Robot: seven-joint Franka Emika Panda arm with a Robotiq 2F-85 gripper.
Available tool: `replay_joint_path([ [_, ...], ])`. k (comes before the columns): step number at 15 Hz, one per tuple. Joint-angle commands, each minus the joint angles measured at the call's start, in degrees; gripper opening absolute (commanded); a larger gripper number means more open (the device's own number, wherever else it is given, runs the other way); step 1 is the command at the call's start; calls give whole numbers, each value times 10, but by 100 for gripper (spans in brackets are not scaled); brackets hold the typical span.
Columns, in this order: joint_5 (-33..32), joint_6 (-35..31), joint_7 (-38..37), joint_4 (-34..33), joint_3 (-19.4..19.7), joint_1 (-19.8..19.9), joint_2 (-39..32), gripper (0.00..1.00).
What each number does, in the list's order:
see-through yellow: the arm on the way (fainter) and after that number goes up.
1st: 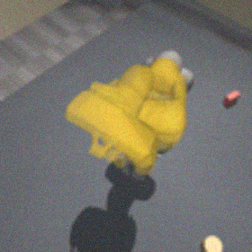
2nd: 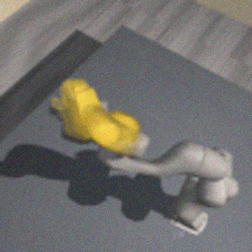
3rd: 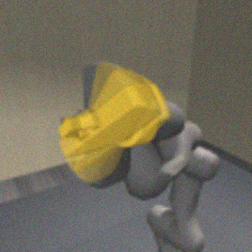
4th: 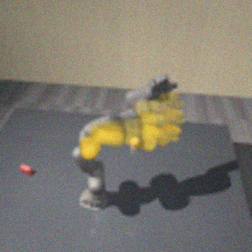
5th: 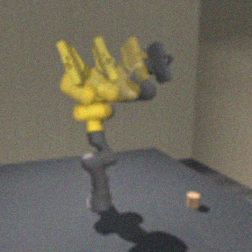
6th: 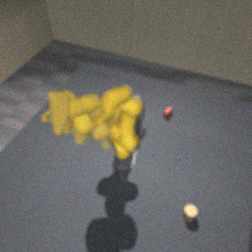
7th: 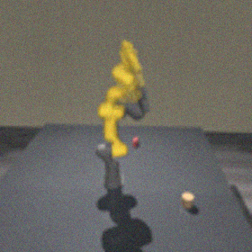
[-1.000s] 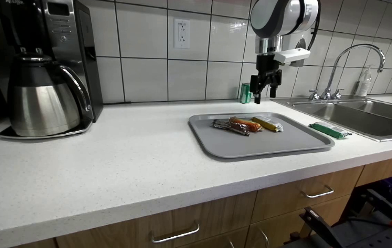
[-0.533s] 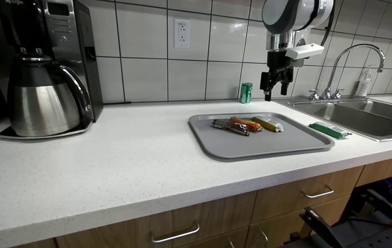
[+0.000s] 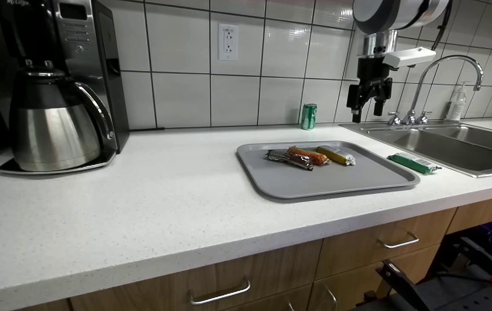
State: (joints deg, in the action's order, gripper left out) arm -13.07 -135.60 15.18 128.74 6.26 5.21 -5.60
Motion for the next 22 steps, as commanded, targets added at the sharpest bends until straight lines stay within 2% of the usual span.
replay_joint_path([
  [1,1,-8,18,37,5,12,41,100],
  [3,1,-3,18,44,9,13,48,100],
  [4,0,2,1,20,6,8,21,100],
  [13,0,0,3,22,7,9,20,100],
  [22,11,-4,12,30,22,26,30,100],
])
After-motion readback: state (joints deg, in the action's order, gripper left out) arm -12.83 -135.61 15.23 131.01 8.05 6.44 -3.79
